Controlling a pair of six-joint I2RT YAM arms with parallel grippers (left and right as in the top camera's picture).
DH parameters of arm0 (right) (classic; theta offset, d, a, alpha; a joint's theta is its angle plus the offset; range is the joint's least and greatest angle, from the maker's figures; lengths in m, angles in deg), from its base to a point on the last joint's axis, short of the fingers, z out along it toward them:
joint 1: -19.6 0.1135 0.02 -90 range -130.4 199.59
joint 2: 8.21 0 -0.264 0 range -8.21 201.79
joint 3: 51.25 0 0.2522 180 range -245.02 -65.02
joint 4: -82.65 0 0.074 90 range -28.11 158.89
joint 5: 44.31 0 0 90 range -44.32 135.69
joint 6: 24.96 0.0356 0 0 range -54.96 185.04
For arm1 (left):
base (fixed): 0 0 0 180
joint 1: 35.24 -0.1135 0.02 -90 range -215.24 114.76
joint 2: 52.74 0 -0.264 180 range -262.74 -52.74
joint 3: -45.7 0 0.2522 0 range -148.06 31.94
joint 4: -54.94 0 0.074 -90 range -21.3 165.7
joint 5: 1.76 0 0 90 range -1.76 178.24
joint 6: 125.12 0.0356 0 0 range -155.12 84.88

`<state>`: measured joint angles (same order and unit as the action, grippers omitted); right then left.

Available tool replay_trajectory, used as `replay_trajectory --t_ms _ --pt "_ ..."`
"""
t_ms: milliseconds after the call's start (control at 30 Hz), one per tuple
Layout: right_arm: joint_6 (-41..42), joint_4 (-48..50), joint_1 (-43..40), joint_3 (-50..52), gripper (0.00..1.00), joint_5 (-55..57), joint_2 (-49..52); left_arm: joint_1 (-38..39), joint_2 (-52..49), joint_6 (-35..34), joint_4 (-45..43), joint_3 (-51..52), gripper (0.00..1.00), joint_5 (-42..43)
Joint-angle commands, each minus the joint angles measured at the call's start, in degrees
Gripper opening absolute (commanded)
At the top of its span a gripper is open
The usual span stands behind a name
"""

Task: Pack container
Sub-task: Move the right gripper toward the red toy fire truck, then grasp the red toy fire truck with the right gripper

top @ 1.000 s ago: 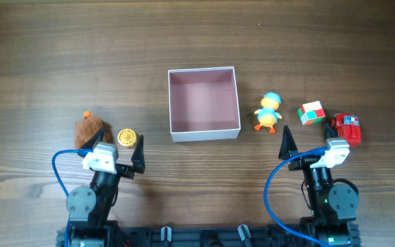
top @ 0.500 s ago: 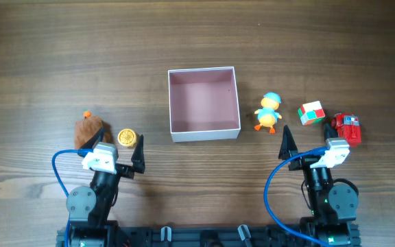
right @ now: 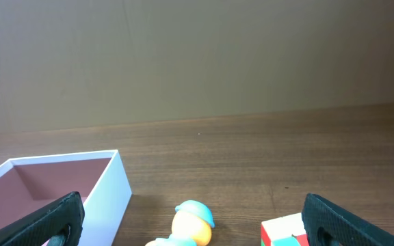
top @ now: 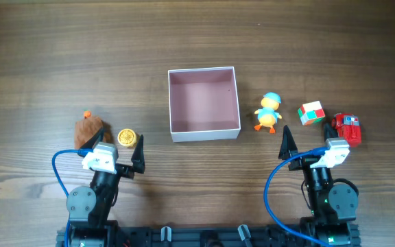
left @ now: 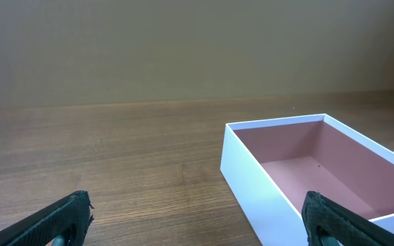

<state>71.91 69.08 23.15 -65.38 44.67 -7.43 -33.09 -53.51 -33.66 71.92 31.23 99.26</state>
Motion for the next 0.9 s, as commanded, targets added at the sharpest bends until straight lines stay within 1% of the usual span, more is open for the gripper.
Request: replay_trajectory --t_ms 0,233,267,367,433,467,500,600,633,700,733,767,867 --pt "1.01 0.22 0.24 0.07 1.0 1.01 0.02 0.24 0.61 0.94 0.0 0.39 1.0 1.11" --pt "1.36 0.24 0.24 0.07 1.0 -0.76 0.02 0.26 0.61 0.94 -0.31 0.39 1.0 1.16" --pt "2.8 -0.11 0.24 0.04 1.0 -1.66 0.02 0.26 0.61 0.92 -0.98 0.39 1.0 1.16" --pt "8.24 -0.09 0.24 0.04 1.0 -3.52 2.6 0.24 0.61 -3.3 -0.98 0.39 1.0 1.09" --pt "11.34 -1.09 0.24 -0.76 1.0 -4.28 6.8 0.24 0.59 -9.4 -0.87 0.26 1.0 0.96" --pt "11.34 -1.99 0.24 -1.84 1.0 -5.38 9.16 0.24 0.26 -12.37 -0.52 -0.42 1.0 0.96" --pt "11.32 -3.39 0.24 -4.13 1.0 -6.58 12.76 0.24 -0.5 -14.43 1.07 -2.16 1.0 0.94" --pt "11.21 -10.67 0.24 -14.45 1.0 -6.84 23.19 0.24 -5.81 -14.36 7.08 -10.36 1.0 0.92" --pt "11.13 -15.52 0.24 -20.28 1.0 -7.02 27.76 0.24 -9.35 -14.36 9.49 -14.34 1.0 0.92" --pt "10.84 -23.63 0.24 -29.03 1.0 -6.93 33.86 0.24 -16.0 -14.36 13.7 -21.2 1.0 0.92" --pt "9.11 -28.63 0.24 -34.4 1.0 -6.95 37.59 0.24 -20.7 -14.36 17.29 -25.97 1.0 0.66" --pt "7.87 -32.13 0.22 -37.88 1.0 -6.93 39.85 0.24 -23.26 -14.36 19.56 -28.57 1.0 0.48" --pt "2.78 -52.24 0.02 -56.08 1.0 -6.51 51.25 0.2 -38.23 -14.08 36.17 -45.59 1.0 -0.37"
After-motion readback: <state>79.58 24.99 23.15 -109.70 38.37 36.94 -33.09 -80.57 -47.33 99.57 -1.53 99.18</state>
